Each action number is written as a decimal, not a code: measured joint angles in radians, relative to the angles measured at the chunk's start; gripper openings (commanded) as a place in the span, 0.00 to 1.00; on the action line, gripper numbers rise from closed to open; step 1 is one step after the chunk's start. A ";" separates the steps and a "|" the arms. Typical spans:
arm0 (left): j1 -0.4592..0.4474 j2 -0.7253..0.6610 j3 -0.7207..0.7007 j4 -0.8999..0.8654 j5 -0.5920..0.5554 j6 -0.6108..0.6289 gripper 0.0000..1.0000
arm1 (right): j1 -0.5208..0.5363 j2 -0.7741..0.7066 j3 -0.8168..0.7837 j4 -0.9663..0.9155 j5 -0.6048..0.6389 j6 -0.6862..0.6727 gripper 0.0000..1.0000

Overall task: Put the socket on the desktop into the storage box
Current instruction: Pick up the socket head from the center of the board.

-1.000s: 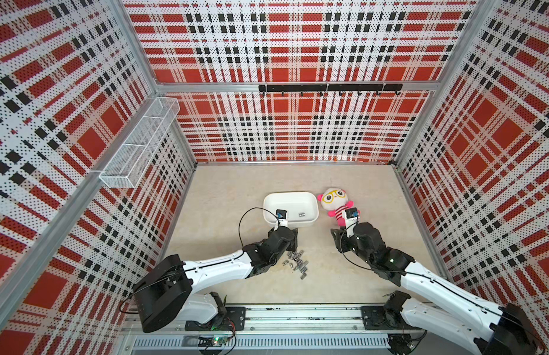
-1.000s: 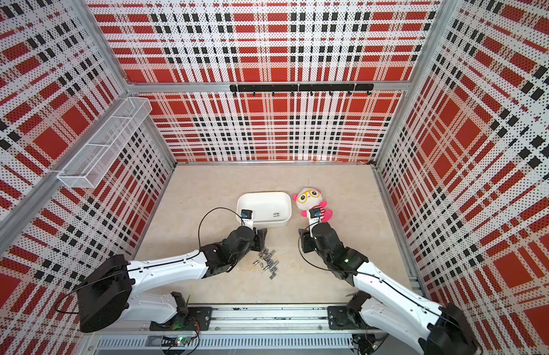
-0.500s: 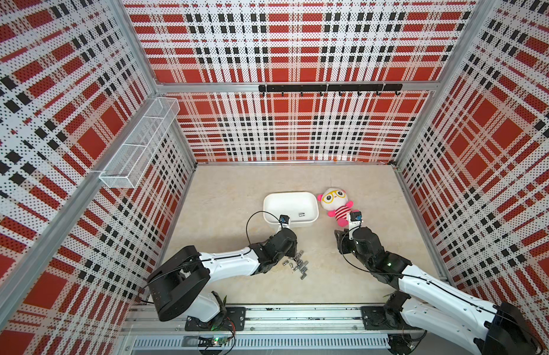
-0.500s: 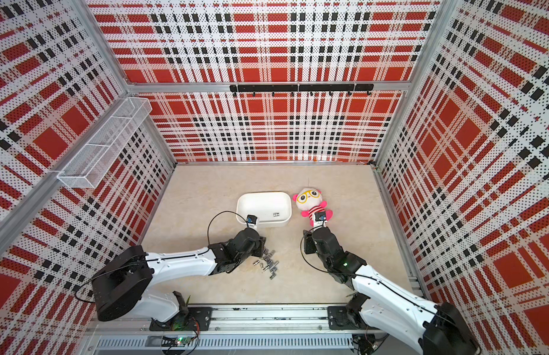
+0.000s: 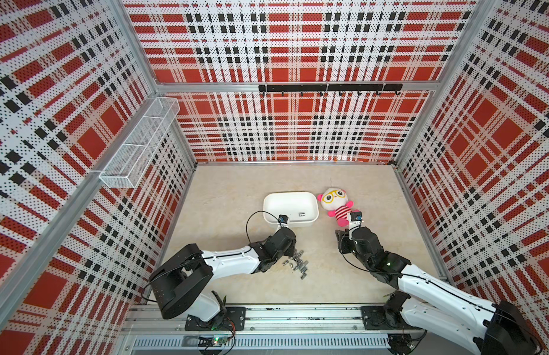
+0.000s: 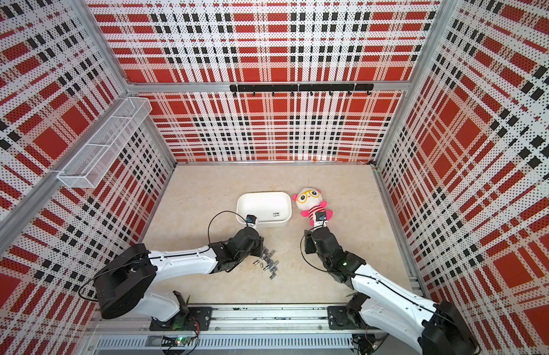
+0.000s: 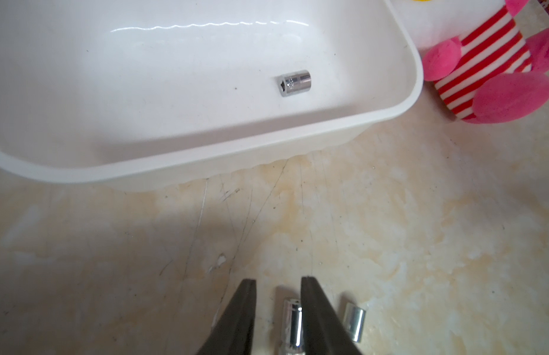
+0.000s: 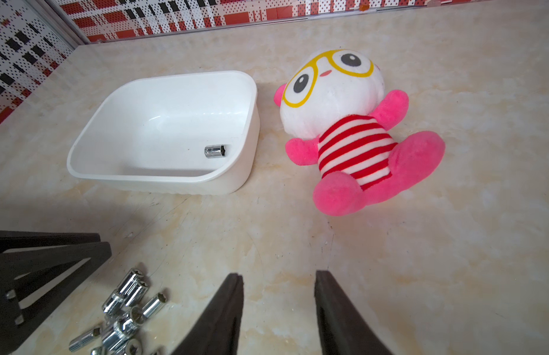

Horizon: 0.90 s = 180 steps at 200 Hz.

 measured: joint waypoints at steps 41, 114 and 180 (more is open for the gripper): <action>-0.002 0.008 -0.037 -0.001 0.006 0.000 0.37 | 0.000 -0.005 0.000 0.003 0.005 0.000 0.45; -0.051 -0.019 -0.052 -0.005 0.018 0.027 0.35 | 0.000 0.045 0.000 -0.002 0.011 -0.001 0.44; -0.051 0.056 -0.024 -0.013 0.013 0.048 0.32 | 0.000 0.034 0.000 -0.002 0.010 -0.001 0.45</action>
